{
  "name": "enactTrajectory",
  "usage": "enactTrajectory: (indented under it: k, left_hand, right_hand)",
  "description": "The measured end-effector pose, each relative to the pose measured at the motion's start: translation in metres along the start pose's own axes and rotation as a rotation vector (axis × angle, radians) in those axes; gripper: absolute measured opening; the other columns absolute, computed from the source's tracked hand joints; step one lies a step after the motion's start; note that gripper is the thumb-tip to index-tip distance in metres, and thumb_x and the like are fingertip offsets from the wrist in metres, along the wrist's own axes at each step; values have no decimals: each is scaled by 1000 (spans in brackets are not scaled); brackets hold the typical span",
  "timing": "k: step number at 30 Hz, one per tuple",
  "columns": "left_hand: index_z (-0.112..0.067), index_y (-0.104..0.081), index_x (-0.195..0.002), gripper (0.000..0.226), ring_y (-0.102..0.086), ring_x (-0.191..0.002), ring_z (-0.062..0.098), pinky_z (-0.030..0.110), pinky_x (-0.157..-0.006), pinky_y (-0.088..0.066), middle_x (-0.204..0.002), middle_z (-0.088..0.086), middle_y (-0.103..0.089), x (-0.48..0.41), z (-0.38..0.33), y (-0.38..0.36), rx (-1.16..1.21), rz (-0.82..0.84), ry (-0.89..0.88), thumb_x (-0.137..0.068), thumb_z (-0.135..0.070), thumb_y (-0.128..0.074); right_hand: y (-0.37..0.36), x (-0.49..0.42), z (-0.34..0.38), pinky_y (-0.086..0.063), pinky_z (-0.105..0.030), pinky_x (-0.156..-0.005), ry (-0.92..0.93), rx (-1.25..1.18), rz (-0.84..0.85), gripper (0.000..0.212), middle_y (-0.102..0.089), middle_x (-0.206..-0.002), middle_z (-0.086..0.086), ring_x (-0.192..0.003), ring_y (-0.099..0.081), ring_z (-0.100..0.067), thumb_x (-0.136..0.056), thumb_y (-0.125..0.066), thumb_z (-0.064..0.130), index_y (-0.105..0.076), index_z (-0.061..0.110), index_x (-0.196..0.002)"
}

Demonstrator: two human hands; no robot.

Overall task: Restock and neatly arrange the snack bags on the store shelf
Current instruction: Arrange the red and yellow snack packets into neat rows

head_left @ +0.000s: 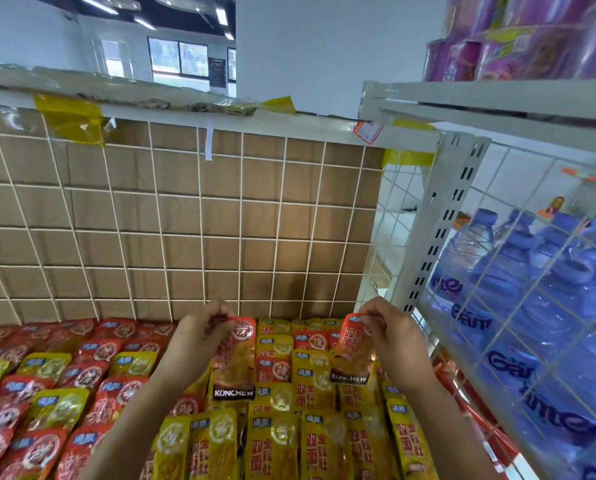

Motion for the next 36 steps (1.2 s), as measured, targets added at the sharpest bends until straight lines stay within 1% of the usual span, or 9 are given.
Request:
enactTrajectory:
  k: [5,9,12,16,20,22,26,32,36]
  left_hand:
    - [-22,-56,-73,26,-53,-56,8,11,-49,-39,-72,-1,-60,-1,-19,16,91,-55,-72,-87,-1,-58]
    - [-28,-57,-74,28,-52,-62,13,16,-56,-38,-71,4,-59,3,-19,34,116,-57,-106,-88,-3,-58]
    - [-30,-56,-81,25,-54,-64,11,14,-58,-38,-76,-2,-61,11,-18,47,128,-27,-116,-88,-6,-57]
    - [-31,-57,-82,25,-52,-61,1,10,-56,-38,-71,-12,-61,28,-11,68,159,-21,-112,-87,-7,-58]
    - [-30,-57,-81,22,-53,-62,1,11,-56,-39,-72,-9,-61,49,8,89,192,-12,-85,-88,-9,-60]
    - [-30,-56,-80,25,-53,-63,-2,8,-58,-38,-71,-14,-61,61,19,99,176,-12,-77,-88,-6,-58]
    - [-29,-56,-83,16,-50,-65,4,15,-61,-38,-77,1,-58,84,46,120,143,-4,-37,-88,-14,-60]
    - [-25,-60,-79,8,-51,-66,7,22,-60,-39,-71,-4,-58,128,76,163,245,-83,111,-86,-28,-63]
    - [-27,-61,-79,7,-54,-66,1,15,-62,-40,-75,-7,-64,157,80,196,148,-190,124,-80,-21,-61]
  right_hand:
    - [15,2,25,-44,-17,-55,132,27,-112,13,-61,-74,14,-65,-57,-4,-88,-58,10,-58,23,-84]
    - [19,10,41,-42,-9,-60,96,-65,-105,18,-62,-77,18,-73,-59,0,-88,-58,10,-57,28,-84]
    - [13,17,49,-45,-12,-62,40,-111,-50,25,-63,-85,16,-73,-60,-1,-87,-60,5,-57,29,-82]
    - [-4,30,57,-47,-20,-62,-27,-141,-8,20,-65,-77,9,-73,-60,-6,-86,-59,2,-62,22,-86]
    - [-24,47,76,-44,-12,-66,-38,-165,8,26,-63,-90,22,-81,-59,2,-84,-60,-4,-62,22,-84]
    - [-35,58,87,-40,-8,-60,-47,-173,32,31,-62,-86,24,-74,-57,4,-84,-60,-4,-59,27,-81]
    - [-58,77,104,-37,-8,-56,-77,-197,76,32,-61,-79,22,-69,-56,3,-86,-58,-1,-57,30,-79]
    - [-95,89,128,-39,-8,-64,-105,-205,177,35,-59,-90,32,-80,-55,8,-86,-60,6,-53,39,-76]
    - [-111,93,155,-42,-12,-63,-25,-276,232,33,-63,-84,14,-77,-57,-3,-86,-60,2,-57,34,-77]
Point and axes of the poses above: each hand's wrist, its own x-axis away from the middle knuckle, its own y-axis out of the back of the hand, z = x × y, the point moved 6 cm from there along -x, towards the middle knuckle
